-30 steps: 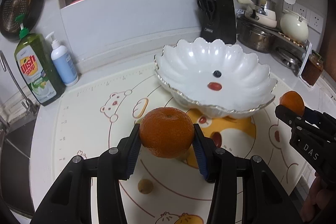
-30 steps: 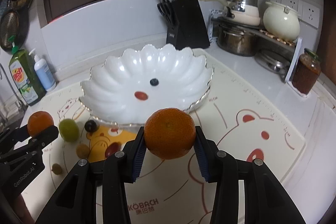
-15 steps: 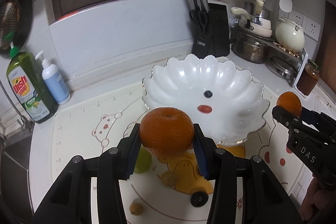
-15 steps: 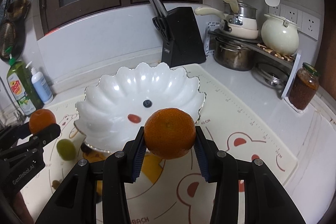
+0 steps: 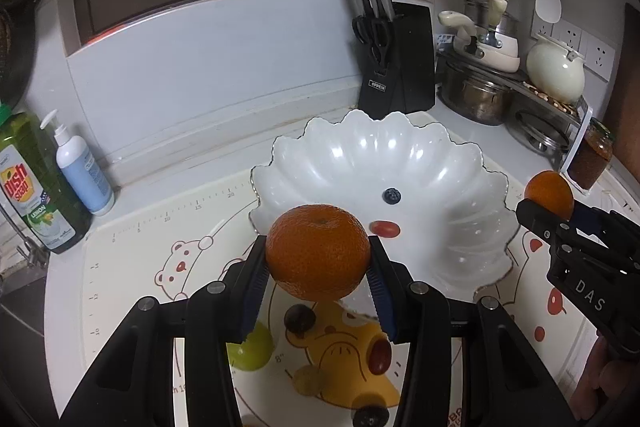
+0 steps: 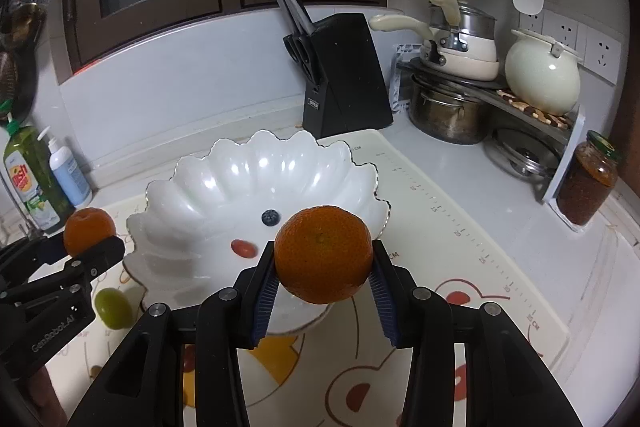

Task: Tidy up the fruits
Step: 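Lift and carry both mandarin oranges over the white bowl, then open both grippers to drop the mandarin oranges into the bowl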

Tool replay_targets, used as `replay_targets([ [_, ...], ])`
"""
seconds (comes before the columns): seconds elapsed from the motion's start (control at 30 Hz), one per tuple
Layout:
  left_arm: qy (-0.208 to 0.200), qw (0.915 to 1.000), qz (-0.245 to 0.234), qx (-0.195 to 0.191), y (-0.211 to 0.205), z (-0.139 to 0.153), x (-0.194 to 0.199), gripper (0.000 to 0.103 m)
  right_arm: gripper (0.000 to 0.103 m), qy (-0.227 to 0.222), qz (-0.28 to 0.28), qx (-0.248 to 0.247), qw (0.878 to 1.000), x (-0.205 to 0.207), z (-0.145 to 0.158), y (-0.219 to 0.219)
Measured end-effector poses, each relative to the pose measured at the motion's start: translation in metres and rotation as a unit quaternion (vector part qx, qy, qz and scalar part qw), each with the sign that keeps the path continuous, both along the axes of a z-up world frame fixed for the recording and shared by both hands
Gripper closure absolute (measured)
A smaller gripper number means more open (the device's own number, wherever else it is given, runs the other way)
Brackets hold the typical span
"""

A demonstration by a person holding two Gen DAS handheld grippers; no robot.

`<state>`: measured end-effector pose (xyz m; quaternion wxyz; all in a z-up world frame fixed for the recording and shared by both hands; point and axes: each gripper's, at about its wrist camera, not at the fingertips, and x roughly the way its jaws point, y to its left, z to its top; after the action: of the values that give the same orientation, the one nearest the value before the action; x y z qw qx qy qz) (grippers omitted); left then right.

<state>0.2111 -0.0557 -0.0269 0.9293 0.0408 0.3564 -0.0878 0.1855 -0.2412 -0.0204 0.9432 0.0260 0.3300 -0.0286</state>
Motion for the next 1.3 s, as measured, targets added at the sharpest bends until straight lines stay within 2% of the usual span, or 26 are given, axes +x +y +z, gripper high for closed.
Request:
replay_targets([
  [0.7,0.034,0.9994,-0.003,0.000,-0.006,-0.027,0.040,0.056,0.058,0.033,0.018,0.003,0.999,0.037,-0.027,0.001],
  [0.8,0.027,0.9996,0.004,0.003,-0.005,-0.026,0.040,0.042,0.056,0.032,0.013,-0.004,0.999,0.037,-0.027,0.003],
  [0.83,0.024,0.9997,0.005,0.002,-0.004,-0.025,0.039,0.037,0.053,0.033,0.011,-0.005,0.999,0.037,-0.028,0.003],
  [0.93,0.019,0.9998,0.009,0.005,-0.001,-0.021,0.037,0.033,0.027,0.022,-0.002,-0.014,1.000,0.034,-0.024,0.002],
  [0.97,0.016,0.9998,0.010,0.007,-0.001,-0.019,0.035,0.031,0.022,0.013,-0.008,-0.018,1.000,0.031,-0.021,0.002],
  [1.17,0.004,0.9997,0.021,0.007,0.004,-0.010,0.028,0.017,0.016,-0.005,-0.012,-0.024,1.000,0.023,-0.008,0.005],
  [1.3,-0.004,0.9996,0.026,0.009,0.007,-0.003,0.021,0.013,0.015,-0.010,-0.014,-0.026,1.000,0.018,-0.002,0.007],
])
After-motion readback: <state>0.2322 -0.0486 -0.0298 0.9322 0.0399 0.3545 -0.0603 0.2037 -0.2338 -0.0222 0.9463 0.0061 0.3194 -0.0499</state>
